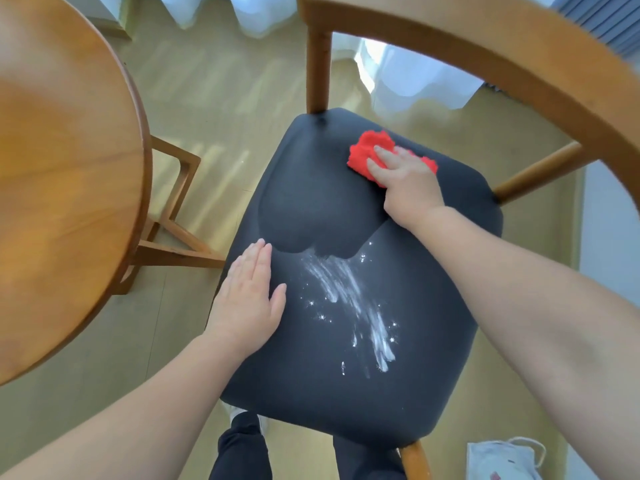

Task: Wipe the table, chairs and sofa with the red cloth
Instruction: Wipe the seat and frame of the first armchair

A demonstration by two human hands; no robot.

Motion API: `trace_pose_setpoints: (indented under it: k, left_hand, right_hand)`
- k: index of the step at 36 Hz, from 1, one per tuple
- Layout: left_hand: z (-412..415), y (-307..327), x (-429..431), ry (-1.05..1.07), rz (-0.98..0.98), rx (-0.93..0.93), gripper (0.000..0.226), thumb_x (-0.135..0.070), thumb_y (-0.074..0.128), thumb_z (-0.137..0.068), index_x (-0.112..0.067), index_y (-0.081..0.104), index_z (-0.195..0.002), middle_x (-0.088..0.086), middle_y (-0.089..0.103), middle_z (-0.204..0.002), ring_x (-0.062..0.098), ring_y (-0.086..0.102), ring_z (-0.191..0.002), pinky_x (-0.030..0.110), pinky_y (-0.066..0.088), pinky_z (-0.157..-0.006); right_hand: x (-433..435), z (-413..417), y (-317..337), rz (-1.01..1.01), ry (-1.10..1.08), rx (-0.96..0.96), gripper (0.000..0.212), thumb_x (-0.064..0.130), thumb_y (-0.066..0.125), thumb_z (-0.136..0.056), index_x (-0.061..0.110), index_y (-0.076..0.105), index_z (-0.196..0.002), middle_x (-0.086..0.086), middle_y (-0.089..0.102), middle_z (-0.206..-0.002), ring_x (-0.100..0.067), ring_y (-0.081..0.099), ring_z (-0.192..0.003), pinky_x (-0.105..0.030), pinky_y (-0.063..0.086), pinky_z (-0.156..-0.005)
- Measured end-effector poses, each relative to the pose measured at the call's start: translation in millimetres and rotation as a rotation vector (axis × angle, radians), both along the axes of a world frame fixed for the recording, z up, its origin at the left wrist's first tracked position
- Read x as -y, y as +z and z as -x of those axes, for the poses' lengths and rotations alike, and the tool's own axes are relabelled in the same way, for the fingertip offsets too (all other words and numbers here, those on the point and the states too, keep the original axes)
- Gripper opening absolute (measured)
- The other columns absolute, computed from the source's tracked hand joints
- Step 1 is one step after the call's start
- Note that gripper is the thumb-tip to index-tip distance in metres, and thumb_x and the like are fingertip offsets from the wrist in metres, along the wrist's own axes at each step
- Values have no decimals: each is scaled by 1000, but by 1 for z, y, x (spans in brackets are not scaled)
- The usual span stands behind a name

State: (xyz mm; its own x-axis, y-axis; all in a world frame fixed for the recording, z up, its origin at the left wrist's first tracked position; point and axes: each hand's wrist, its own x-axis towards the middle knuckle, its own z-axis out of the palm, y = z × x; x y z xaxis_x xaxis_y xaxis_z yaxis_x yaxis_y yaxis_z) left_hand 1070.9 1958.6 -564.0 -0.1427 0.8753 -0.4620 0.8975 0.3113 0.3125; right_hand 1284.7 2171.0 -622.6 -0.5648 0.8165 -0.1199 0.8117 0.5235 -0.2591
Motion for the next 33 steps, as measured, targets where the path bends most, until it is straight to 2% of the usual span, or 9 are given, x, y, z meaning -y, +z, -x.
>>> trace_pose_setpoints:
  k: [2, 5, 13, 18, 21, 24, 27, 29, 33]
  left_hand:
    - [-2, 3, 0, -9, -3, 0, 65, -37, 39, -99, -14, 10, -152, -1, 8, -160, 12, 5, -146, 22, 0, -113]
    - [-3, 7, -1, -34, -6, 7, 65, -37, 39, -99, -15, 9, -152, -1, 7, -160, 11, 4, -146, 21, 0, -112]
    - [0, 11, 2, -83, -11, 34, 64, -33, 43, -97, -11, 15, -151, 3, 14, -159, 15, 10, -146, 25, 5, -115]
    - [4, 7, 6, -145, -2, -6, 65, -36, 42, -97, -14, 14, -151, 1, 12, -159, 16, 8, -146, 28, 4, -117]
    - [3, 2, 11, -272, 6, -49, 64, -34, 51, -94, -13, 26, -149, 6, 22, -157, 23, 16, -145, 31, 3, -115]
    - [0, -3, 17, -360, 56, -73, 66, -34, 63, -87, -18, 37, -145, 10, 31, -153, 29, 26, -141, 39, 13, -114]
    - [-6, -6, 21, -432, 72, -86, 72, -39, 60, -89, -25, 23, -150, 7, 14, -159, 28, 13, -145, 39, 6, -115]
    - [-10, -10, 21, -462, 51, -69, 73, -42, 52, -93, -27, 10, -152, 3, 0, -160, 24, 0, -147, 37, -2, -116]
    - [-18, -15, 17, -452, 41, -52, 73, -43, 45, -97, -28, -1, -152, 0, -12, -159, 21, -10, -146, 33, -10, -114]
  right_hand:
    - [20, -5, -5, -50, 66, -18, 52, -4, 47, -65, 4, 70, -110, -21, 63, -123, -52, 59, -104, -61, 44, -94]
    - [54, -12, -7, -54, 127, -11, 50, -4, 47, -64, 4, 71, -107, -20, 65, -120, -50, 61, -102, -63, 47, -90]
    - [127, -33, -11, -40, 195, 9, 52, -6, 46, -70, 8, 69, -114, -14, 61, -128, -45, 59, -111, -58, 45, -95]
    - [149, -43, -11, -58, 251, 31, 54, -8, 58, -65, 9, 69, -115, -13, 61, -129, -43, 58, -114, -56, 46, -95]
    - [148, -43, -10, -55, 270, 62, 56, -10, 66, -60, 8, 70, -113, -13, 63, -126, -44, 59, -111, -57, 45, -94]
    - [142, -49, -11, -73, 346, 58, 43, -3, 46, -79, 9, 69, -113, -13, 63, -126, -44, 59, -111, -58, 45, -95]
    - [128, -59, -11, -99, 419, 78, 57, 3, 16, -95, 10, 69, -113, -12, 62, -128, -42, 59, -112, -55, 46, -96]
    - [116, -67, -10, -138, 463, 98, 61, 6, 11, -99, 11, 71, -111, -12, 62, -128, -42, 60, -110, -52, 48, -95]
    - [91, -79, -11, -206, 522, 105, 58, 7, 14, -100, 11, 72, -107, -11, 63, -126, -41, 62, -106, -51, 50, -88]
